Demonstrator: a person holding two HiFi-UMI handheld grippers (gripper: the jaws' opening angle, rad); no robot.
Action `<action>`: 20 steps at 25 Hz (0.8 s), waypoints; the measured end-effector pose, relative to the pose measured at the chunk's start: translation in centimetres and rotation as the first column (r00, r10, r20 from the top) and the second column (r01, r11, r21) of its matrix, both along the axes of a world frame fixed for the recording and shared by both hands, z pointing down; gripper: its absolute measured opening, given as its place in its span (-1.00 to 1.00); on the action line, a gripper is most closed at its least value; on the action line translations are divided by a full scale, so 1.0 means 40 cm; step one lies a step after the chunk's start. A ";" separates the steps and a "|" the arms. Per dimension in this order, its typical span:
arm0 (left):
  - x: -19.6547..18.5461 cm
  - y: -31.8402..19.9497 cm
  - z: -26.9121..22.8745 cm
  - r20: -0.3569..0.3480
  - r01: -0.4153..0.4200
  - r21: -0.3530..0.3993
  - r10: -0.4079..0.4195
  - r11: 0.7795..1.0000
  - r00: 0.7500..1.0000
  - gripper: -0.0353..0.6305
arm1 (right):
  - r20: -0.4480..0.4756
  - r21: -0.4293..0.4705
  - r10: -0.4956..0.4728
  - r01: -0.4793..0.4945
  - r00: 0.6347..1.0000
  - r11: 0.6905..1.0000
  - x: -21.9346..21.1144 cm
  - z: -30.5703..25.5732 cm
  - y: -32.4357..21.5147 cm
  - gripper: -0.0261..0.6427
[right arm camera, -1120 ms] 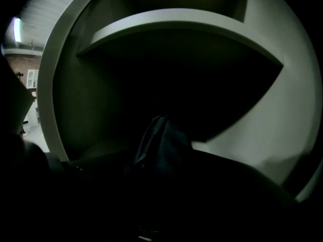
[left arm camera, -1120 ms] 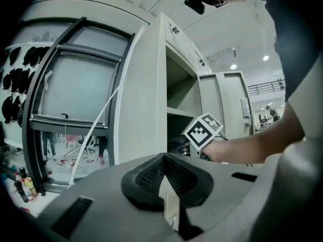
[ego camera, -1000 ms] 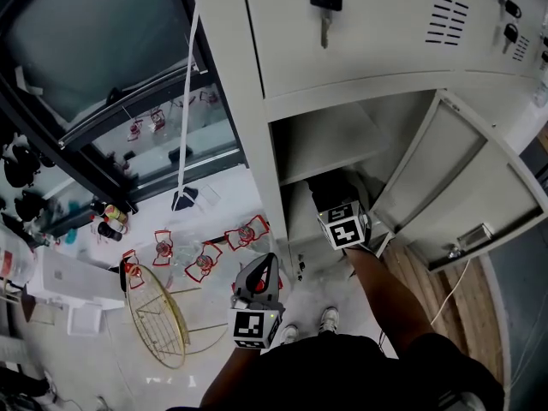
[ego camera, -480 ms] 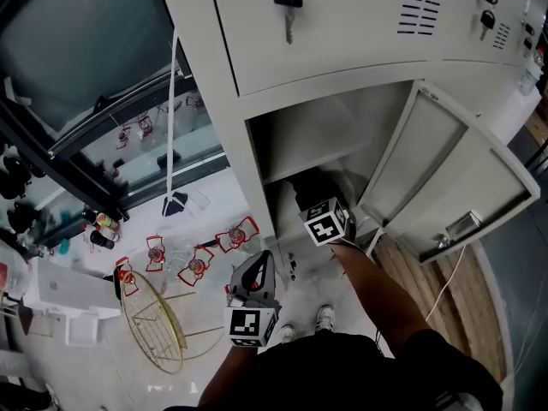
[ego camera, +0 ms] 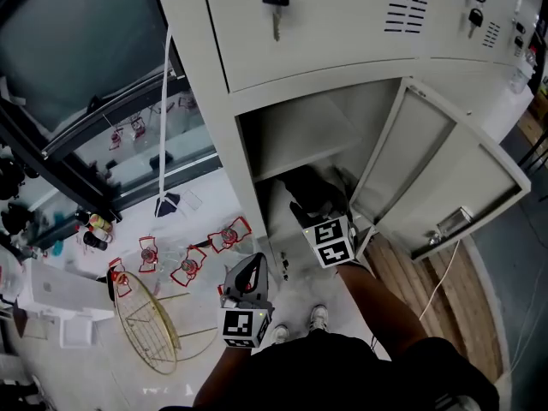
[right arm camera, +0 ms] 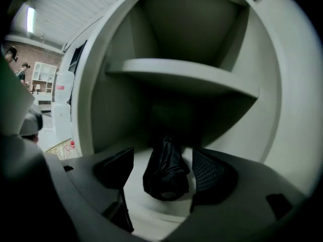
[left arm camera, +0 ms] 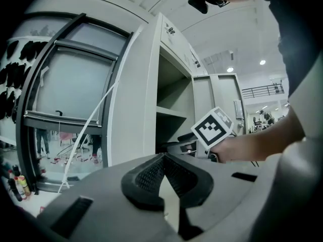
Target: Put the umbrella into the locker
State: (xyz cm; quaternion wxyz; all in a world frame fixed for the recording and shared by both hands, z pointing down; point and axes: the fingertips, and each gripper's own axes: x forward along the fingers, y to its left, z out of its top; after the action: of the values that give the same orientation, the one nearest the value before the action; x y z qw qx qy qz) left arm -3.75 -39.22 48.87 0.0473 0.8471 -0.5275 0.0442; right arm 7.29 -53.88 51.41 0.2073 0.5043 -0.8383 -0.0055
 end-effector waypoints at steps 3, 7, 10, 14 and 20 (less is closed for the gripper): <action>-0.003 -0.003 -0.002 0.014 -0.001 0.003 0.001 1.000 1.000 -0.90 | 0.034 0.049 -0.038 0.037 0.999 0.998 -0.006 -0.051 0.054 0.09; -0.006 -0.017 -0.013 0.010 -0.003 0.031 0.003 1.000 1.000 -0.90 | 0.063 0.091 -0.061 0.055 0.996 0.994 0.001 -0.105 0.126 0.09; 0.004 -0.022 -0.018 0.017 -0.015 0.039 0.014 0.999 1.000 -0.90 | 0.086 0.105 -0.074 0.065 0.994 0.992 0.012 -0.127 0.174 0.08; 0.021 -0.024 -0.029 0.029 -0.035 0.055 0.033 0.998 0.999 -0.90 | 0.120 0.118 -0.090 0.076 0.989 0.990 0.024 -0.149 0.226 -0.03; 0.044 -0.029 -0.052 0.045 -0.063 0.077 0.059 0.995 0.997 -0.90 | 0.239 0.161 -0.014 -0.025 0.971 0.987 0.082 -0.208 0.277 -0.46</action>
State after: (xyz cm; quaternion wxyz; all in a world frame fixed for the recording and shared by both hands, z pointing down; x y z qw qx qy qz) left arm -2.00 -40.39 46.79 0.0014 0.8629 -0.5036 0.0428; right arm 10.57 -42.82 43.07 0.0631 0.5187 -0.8525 -0.0126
